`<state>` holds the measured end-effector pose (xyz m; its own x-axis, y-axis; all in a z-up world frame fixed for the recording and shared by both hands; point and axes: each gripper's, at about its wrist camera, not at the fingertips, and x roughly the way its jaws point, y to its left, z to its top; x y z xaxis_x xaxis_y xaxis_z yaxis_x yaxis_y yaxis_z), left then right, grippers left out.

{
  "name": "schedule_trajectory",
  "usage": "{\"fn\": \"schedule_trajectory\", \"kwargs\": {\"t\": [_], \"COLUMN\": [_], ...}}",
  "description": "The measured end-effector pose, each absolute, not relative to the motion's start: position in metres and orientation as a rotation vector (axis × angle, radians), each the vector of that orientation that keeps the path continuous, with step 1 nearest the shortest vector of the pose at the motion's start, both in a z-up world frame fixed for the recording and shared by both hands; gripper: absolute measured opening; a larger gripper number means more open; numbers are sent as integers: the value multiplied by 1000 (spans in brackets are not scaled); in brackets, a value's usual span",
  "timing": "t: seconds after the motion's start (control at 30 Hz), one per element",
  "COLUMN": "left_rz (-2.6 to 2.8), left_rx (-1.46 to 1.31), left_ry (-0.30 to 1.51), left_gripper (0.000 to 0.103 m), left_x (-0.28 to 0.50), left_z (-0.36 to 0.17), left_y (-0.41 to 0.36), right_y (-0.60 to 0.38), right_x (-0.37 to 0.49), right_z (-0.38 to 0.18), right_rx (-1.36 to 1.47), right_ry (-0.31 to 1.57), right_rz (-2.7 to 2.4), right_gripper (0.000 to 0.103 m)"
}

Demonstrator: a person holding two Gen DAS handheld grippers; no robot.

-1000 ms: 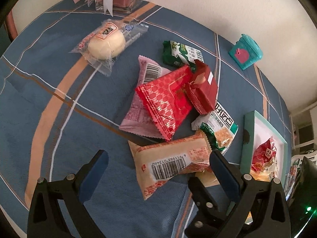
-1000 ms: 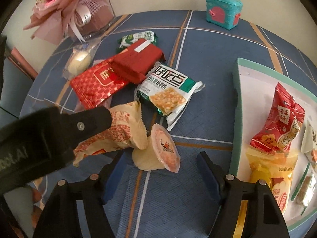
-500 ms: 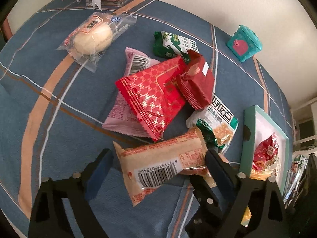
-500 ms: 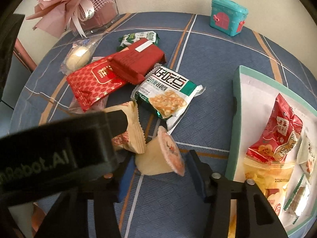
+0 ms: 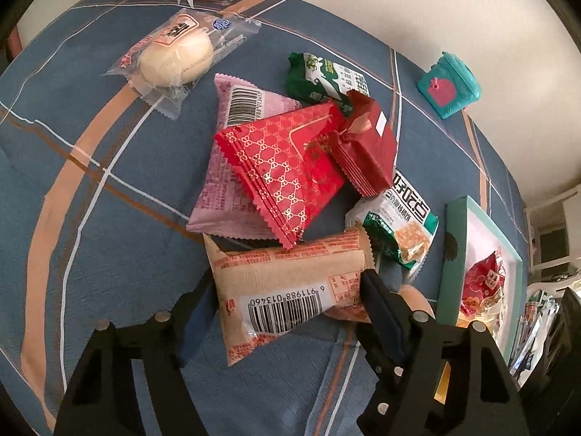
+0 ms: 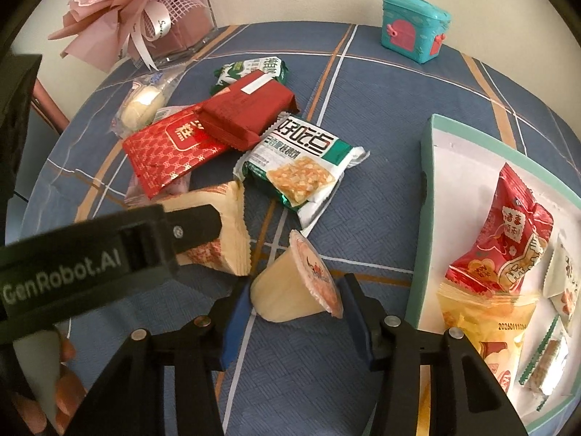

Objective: Organize snacks
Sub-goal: 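Grasp the cream bread bag with the left tool while the right tool grasps the jelly cup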

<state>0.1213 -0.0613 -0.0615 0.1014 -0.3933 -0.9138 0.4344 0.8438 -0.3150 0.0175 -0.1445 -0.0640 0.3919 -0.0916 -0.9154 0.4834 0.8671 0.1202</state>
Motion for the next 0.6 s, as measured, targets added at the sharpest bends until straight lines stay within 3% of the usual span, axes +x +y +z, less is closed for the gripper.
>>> {"fn": "schedule_trajectory", "kwargs": {"t": [0.6], "left_rz": [-643], "left_rx": [9], "left_ry": [1318], "left_gripper": [70], "left_x": [112], "left_z": [-46], "left_y": [-60], "right_y": [-168], "right_x": [-4], "right_z": [-45], "right_rx": [523], "right_ry": [1073], "right_rz": [-395], "right_gripper": [51]}}
